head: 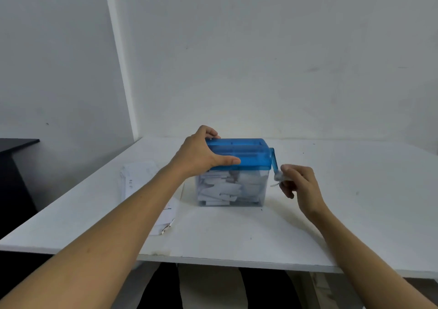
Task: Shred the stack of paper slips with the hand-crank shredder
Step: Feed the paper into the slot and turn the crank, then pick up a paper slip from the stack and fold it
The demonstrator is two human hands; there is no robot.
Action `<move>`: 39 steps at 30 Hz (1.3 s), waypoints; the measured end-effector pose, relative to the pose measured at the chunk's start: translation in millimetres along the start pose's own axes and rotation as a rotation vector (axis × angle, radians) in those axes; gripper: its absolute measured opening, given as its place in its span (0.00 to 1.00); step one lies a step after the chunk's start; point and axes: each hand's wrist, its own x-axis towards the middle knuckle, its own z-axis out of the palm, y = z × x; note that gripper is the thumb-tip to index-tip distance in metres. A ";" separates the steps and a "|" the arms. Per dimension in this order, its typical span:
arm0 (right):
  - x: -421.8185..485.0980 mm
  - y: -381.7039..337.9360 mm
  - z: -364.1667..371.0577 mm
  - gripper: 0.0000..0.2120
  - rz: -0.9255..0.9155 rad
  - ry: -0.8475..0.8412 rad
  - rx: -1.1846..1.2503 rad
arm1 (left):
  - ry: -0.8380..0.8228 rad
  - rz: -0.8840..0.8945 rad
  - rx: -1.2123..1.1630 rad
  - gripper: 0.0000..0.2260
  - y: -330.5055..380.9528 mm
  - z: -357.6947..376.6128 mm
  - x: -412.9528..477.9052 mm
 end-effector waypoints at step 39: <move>19.7 -7.8 24.3 0.10 -0.002 0.276 0.144 | -0.186 -0.573 0.698 0.42 -85.2 -34.3 -72.0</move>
